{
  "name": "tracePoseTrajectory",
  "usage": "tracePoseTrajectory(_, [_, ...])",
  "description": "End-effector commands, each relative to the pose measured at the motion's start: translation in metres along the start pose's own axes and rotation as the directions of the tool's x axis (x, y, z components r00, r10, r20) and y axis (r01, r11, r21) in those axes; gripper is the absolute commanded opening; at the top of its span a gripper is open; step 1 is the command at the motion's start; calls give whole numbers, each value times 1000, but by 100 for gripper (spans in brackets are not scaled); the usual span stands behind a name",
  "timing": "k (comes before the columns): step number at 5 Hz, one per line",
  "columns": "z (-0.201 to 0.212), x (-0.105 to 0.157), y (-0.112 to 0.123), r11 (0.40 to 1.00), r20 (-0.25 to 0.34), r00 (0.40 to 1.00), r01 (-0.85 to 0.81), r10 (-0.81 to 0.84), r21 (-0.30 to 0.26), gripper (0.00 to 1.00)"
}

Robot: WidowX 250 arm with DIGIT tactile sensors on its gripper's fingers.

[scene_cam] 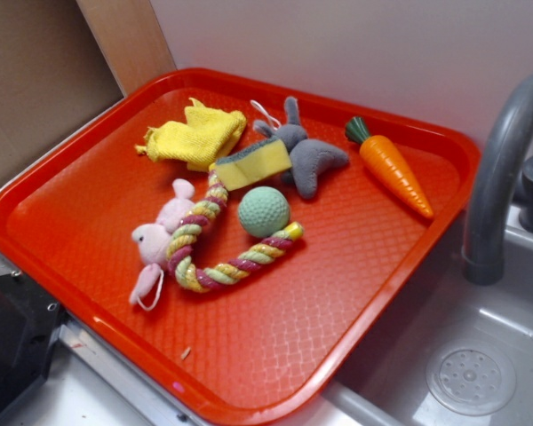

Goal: Grab the yellow cloth.

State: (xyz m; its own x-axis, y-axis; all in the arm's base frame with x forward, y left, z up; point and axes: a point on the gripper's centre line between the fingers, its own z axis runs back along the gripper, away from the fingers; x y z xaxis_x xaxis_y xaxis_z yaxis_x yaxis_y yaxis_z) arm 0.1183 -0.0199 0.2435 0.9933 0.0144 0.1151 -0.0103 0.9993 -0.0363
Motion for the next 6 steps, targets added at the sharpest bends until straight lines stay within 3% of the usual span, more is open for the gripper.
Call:
tracePoseTrajectory(1, [0,0,0,1000,0,1000,0,0,0,100])
tracePoseTrajectory(2, [-23,48,31,995,97,994,-59,50,84,100])
tracePoseTrajectory(3, [-66,93,60,988,114,991,-86,71,130,100])
tracePoseTrajectory(4, [-117,116,92,982,106,985,-148,136,115,100])
tracePoseTrajectory(5, [-171,121,102,989,39,991,-132,130,62,100])
tracePoseTrajectory(6, [-207,123,80,993,-10,1000,-16,17,121,100])
